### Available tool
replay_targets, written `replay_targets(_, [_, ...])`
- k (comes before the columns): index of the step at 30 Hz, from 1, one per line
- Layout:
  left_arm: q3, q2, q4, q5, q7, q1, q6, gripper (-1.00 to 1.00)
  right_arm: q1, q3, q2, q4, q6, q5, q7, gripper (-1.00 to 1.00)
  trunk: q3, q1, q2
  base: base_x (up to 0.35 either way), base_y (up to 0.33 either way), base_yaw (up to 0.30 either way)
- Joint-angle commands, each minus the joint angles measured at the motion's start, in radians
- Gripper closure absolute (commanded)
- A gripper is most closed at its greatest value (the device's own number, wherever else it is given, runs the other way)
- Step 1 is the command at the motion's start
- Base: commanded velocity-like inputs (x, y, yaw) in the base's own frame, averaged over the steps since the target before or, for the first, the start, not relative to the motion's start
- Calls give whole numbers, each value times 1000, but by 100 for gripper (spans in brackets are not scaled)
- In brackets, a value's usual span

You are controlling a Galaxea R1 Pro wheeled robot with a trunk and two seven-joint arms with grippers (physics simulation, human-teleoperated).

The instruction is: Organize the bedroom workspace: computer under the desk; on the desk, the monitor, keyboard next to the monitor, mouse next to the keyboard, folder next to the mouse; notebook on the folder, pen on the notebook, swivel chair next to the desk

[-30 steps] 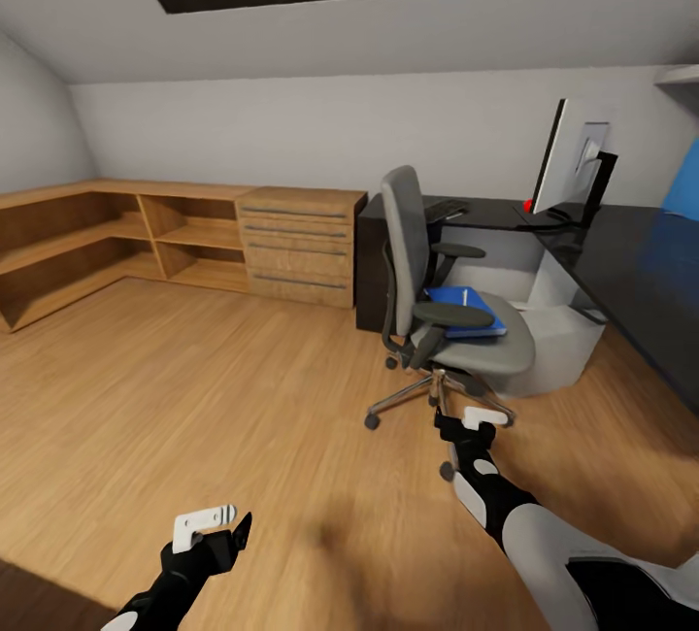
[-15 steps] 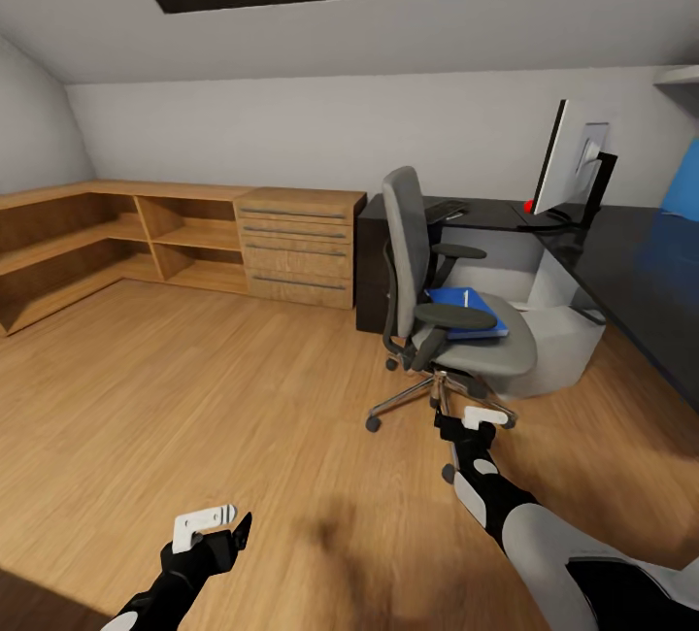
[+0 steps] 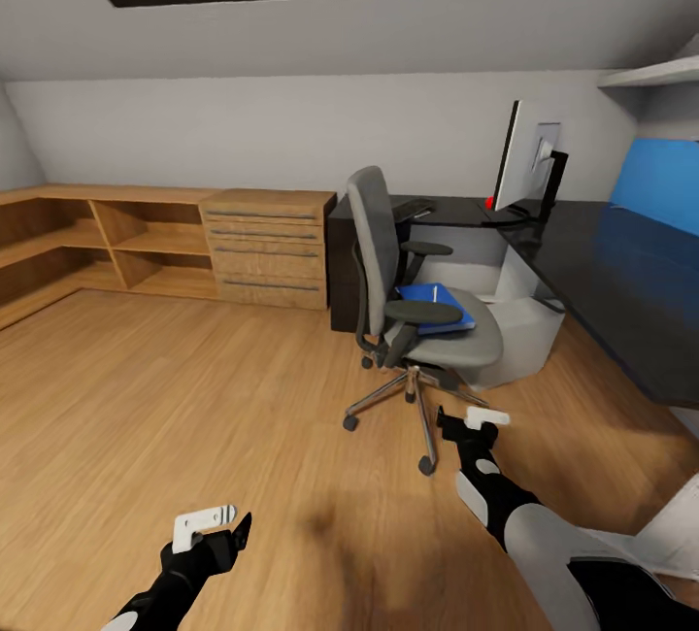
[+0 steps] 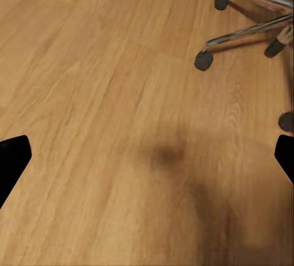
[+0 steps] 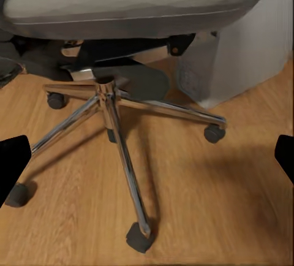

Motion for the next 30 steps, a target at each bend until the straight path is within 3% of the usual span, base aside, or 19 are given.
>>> replay_targets(1, [2, -1, -2, 10, 0, 0, 6, -100, -1, -2, 0, 1, -5, -12, 3, -100, -1, 0, 0, 0, 0, -265])
replay_targets(12, [2, -1, -2, 10, 0, 0, 6, -100, -1, -3, 3, 5, -3, -102, 8, -100, -1, 0, 0, 0, 0, -267])
replay_targets(15, [2, -1, -2, 10, 0, 0, 6, -100, -1, -3, 4, 6, -2, -148, 22, -100, -1, 0, 0, 0, 0, -268])
replay_targets(18, [2, -1, -2, 10, 0, 0, 6, -100, -1, -3, 5, 7, 2, -218, 56, -100, -1, 0, 0, 0, 0, -268])
replay_targets(19, [2, -1, -2, 10, 0, 0, 6, -100, -1, -3, 6, 7, 8, -280, 94, -100, -1, 0, 0, 0, 0, -206])
replay_targets(22, [3, -1, -2, 11, 0, 0, 5, -100, -1, -3, 6, 4, 30, -354, 128, -100, -1, 0, 0, 0, 0, -113])
replay_targets(23, [2, -2, -4, 11, 0, 0, 4, -100, -1, -2, 7, 0, 51, -414, 142, -100, -1, 0, 0, 0, 0, -14])
replay_targets(25, [3, -1, -5, 12, 0, 0, 4, -100, -1, -1, 7, 0, 61, -427, 145, -100, -1, 0, 0, 0, 0, -7])
replay_targets(27, [4, -1, -5, 11, 1, 0, 4, -100, -1, -11, 7, -22, 137, -442, 156, -100, -1, 0, 0, 0, 0, -1])
replay_targets(30, [3, 0, -4, 10, 2, 0, 4, -100, -1, -24, 1, -48, 184, -522, 163, -100, -1, 0, 0, 0, 0, 0])
